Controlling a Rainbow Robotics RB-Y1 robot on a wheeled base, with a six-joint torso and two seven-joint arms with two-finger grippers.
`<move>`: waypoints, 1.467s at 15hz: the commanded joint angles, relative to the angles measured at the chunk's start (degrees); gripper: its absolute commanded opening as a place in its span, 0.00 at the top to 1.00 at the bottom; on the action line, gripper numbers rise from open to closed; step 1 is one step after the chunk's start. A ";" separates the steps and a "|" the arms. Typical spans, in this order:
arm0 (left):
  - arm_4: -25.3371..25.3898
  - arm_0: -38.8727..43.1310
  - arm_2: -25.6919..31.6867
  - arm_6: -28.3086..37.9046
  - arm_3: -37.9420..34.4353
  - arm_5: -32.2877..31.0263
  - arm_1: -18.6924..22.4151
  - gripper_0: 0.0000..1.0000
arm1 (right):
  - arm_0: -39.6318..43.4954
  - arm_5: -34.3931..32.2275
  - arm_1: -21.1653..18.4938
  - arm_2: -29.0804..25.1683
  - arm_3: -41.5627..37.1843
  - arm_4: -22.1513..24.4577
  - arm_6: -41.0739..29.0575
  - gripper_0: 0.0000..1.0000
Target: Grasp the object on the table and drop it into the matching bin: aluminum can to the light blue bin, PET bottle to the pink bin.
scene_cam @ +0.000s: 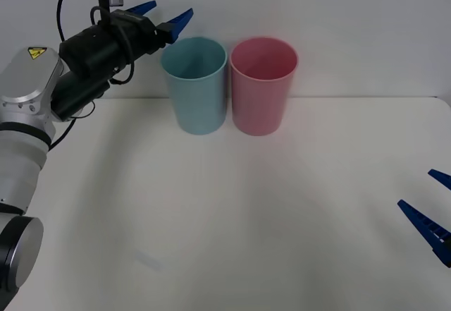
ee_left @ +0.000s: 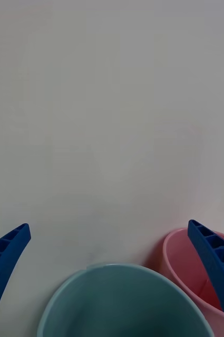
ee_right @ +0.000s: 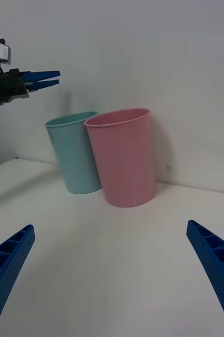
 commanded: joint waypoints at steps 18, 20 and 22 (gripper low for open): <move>6.23 38.06 23.48 -6.70 -29.19 -16.38 2.54 0.00 | 0.00 0.00 0.00 0.00 0.00 0.00 0.00 0.00; 7.37 41.67 25.59 -7.58 -31.04 -19.19 2.54 0.00 | 0.00 0.00 0.00 0.00 0.00 0.00 0.00 0.00; 8.86 44.74 26.47 -10.22 -31.92 -20.77 2.54 0.00 | 0.00 0.00 0.00 0.00 0.00 0.00 0.00 0.00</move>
